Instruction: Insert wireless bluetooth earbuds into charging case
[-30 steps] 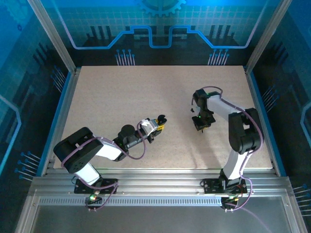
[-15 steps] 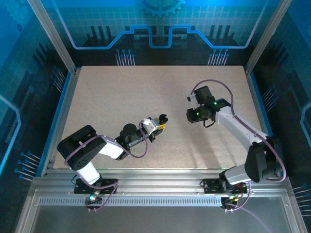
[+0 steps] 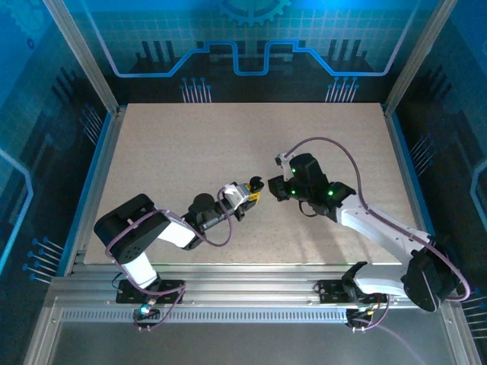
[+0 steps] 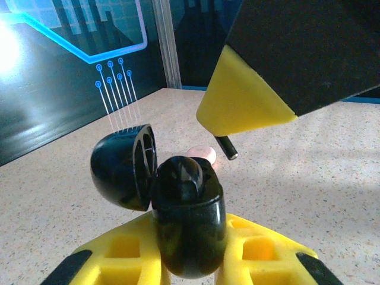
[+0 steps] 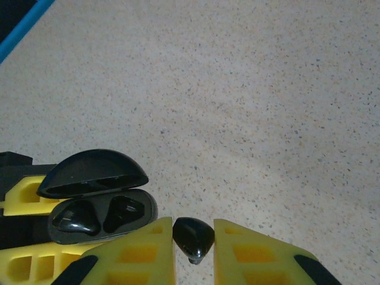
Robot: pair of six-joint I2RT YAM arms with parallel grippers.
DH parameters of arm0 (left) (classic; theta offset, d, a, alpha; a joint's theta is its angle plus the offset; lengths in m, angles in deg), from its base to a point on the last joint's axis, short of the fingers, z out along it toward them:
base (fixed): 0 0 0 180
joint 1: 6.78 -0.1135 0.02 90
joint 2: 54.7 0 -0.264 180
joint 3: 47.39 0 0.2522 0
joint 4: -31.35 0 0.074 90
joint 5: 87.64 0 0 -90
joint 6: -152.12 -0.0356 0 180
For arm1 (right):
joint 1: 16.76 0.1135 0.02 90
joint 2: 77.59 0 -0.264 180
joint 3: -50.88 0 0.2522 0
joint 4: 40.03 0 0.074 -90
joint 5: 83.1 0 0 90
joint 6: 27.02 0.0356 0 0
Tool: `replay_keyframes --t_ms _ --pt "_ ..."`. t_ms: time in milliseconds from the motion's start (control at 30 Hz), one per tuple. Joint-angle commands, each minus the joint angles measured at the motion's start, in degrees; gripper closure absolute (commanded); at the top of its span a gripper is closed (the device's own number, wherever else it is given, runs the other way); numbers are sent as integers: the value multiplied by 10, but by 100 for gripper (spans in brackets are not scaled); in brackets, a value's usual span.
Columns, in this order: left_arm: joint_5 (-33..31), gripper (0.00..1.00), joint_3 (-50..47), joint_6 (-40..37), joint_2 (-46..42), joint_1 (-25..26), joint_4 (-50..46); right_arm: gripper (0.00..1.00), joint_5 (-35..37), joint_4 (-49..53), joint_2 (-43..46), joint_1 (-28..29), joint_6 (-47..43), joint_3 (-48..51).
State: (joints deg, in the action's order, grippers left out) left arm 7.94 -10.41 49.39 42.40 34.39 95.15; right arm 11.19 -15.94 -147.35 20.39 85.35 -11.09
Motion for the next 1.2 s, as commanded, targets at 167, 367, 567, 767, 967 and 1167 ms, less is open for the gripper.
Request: replay_keyframes --t_ms 167,367,567,767,967,1167 --pt "-2 88 16 12 3 6 27 81 15 -105 11 15 41 23" --pt "-3 88 17 12 4 7 27 80 3 -130 13 19 48 28" --pt "-3 87 19 17 4 7 27 80 -5 -142 8 27 51 28" --pt "-7 87 19 20 1 7 27 80 -8 -139 13 37 55 35" --pt "-11 87 21 23 -3 7 27 81 -5 -133 13 43 56 39" --pt "-15 87 22 26 -6 7 27 80 -2 -127 12 47 53 44"
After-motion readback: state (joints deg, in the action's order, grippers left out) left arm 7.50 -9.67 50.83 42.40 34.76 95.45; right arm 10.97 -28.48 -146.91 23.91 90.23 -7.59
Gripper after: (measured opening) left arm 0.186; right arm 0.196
